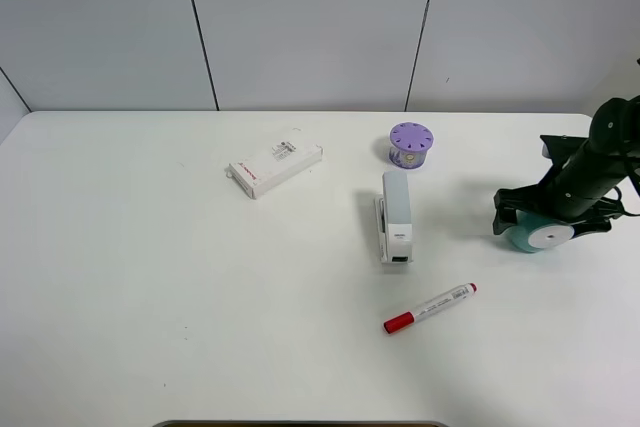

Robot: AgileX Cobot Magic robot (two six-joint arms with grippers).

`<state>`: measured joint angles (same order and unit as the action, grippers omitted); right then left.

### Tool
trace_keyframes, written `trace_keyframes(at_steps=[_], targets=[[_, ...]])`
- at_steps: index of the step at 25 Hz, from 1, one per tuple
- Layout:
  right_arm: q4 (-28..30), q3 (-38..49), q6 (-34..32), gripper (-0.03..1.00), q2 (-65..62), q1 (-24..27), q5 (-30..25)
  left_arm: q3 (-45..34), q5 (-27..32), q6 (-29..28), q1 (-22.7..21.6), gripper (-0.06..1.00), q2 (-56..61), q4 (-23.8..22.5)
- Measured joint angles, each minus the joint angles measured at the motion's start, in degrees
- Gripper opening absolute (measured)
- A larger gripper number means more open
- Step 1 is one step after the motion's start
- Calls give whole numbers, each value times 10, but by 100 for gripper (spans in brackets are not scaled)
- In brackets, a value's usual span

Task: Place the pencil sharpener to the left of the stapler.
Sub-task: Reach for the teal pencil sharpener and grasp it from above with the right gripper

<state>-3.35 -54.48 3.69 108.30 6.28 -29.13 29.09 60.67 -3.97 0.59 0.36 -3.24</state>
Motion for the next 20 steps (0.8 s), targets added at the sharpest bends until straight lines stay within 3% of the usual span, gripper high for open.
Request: trace_keyframes(at_steps=[11,13,15,20], targets=[[2,0,0,93,0,0,0,0,0,0,0,95,0,0],[2,0,0,86,0,0,0,0,0,0,0,95,0,0],[4,0,-1,69,0,0,0,0,0,0,0,95,0,0],[5,0,-2,68,0,1,-1,0,0,0,0,95,0,0]])
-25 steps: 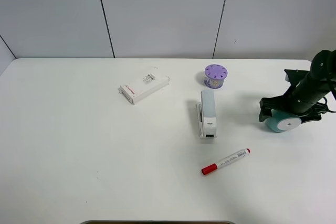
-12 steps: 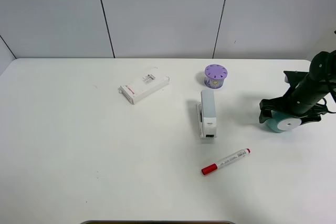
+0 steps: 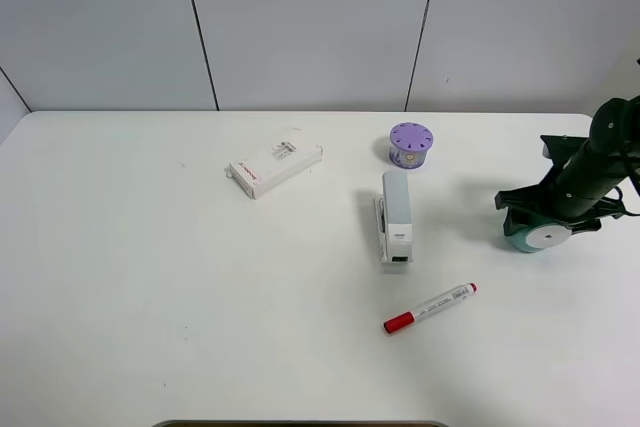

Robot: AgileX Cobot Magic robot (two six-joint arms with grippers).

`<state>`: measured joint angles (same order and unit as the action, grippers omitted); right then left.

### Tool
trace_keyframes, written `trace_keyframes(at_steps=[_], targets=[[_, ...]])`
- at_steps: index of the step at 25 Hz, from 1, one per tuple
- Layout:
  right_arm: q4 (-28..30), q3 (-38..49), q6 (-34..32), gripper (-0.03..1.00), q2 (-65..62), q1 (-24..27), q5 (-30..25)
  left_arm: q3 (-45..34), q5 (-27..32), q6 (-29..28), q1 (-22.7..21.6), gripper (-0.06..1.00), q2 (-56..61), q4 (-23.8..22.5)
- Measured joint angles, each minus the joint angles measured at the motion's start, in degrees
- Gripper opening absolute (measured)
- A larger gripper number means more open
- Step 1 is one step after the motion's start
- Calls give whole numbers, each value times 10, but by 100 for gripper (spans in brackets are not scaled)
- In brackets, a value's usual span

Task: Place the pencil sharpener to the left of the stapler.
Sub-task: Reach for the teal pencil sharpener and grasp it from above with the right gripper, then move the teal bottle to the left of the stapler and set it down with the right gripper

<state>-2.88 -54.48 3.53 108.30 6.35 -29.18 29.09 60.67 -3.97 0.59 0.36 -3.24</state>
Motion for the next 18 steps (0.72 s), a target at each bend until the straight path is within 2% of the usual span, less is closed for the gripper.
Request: trace_keyframes(at_steps=[18], targets=[[1,0,0,68,0,0,0,0,0,0,0,95,0,0]])
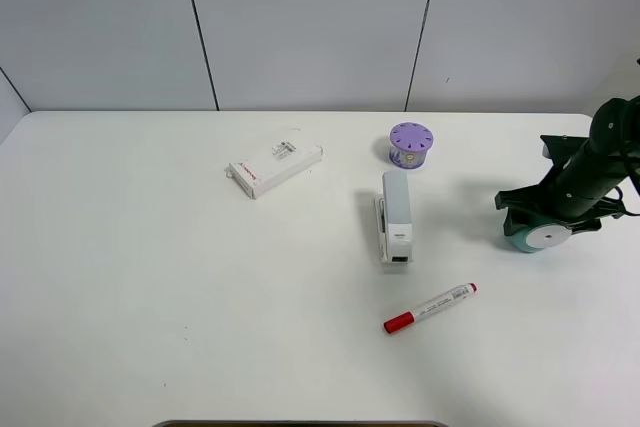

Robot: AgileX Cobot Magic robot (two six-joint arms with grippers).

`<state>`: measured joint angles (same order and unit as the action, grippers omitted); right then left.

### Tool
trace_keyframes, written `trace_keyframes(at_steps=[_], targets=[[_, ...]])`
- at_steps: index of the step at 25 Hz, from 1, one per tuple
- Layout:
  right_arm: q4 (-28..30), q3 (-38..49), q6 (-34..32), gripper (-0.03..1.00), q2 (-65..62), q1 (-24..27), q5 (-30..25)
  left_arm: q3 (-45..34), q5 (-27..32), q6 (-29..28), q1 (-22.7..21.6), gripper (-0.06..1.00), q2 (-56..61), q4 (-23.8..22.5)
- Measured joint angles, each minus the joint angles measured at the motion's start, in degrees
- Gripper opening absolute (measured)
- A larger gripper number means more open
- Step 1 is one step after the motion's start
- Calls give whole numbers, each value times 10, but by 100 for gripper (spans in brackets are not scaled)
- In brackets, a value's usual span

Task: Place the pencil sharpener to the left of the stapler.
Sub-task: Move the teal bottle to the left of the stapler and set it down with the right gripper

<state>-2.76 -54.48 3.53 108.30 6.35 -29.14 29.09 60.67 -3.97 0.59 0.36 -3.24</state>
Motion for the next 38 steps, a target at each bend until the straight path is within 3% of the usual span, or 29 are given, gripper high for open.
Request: trace_keyframes(at_steps=[15,25,32,38], targets=[[3,0,-1,68,-75,0,-17,0,0,0,0,95,0,0],[2,0,-58,68,-162,-14,-57,0,0,0,0,95,0,0],[-13,-4,-75,68,-191,-67,-103,0,0,0,0,95,0,0],[-15,-53,-115,68,-191,-150,-126,0,0,0,0,95,0,0]])
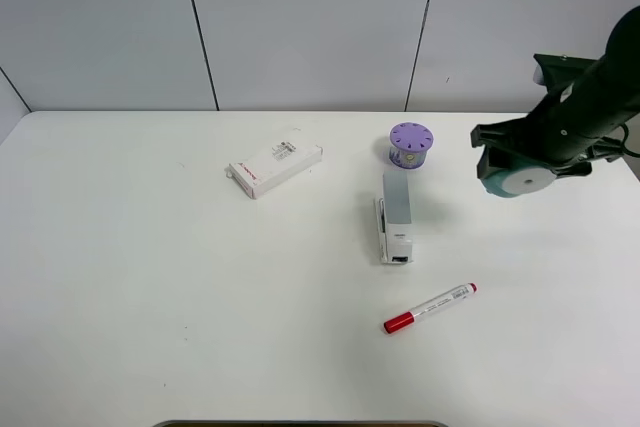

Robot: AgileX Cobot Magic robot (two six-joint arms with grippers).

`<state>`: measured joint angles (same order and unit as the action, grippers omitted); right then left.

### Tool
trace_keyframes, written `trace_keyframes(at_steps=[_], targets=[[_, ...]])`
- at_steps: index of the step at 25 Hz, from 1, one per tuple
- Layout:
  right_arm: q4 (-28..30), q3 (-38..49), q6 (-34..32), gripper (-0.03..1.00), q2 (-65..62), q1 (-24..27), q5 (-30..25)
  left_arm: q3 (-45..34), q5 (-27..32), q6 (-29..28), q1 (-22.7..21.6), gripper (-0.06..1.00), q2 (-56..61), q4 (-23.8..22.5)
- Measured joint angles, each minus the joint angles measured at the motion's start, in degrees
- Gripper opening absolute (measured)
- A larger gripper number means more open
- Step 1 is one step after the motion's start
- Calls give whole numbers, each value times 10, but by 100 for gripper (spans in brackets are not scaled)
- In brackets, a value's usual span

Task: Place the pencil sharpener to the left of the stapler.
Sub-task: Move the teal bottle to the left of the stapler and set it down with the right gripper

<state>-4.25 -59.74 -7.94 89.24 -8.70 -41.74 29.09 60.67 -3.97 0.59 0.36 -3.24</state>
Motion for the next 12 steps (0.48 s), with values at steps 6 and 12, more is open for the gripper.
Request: trace_keyframes(at_steps=[6,12], targets=[[0,-41,-55,68,4,-64,-5,0,0,0,0,95,0,0],[0,-76,-91,68,36,-113,-14,0,0,0,0,95,0,0]])
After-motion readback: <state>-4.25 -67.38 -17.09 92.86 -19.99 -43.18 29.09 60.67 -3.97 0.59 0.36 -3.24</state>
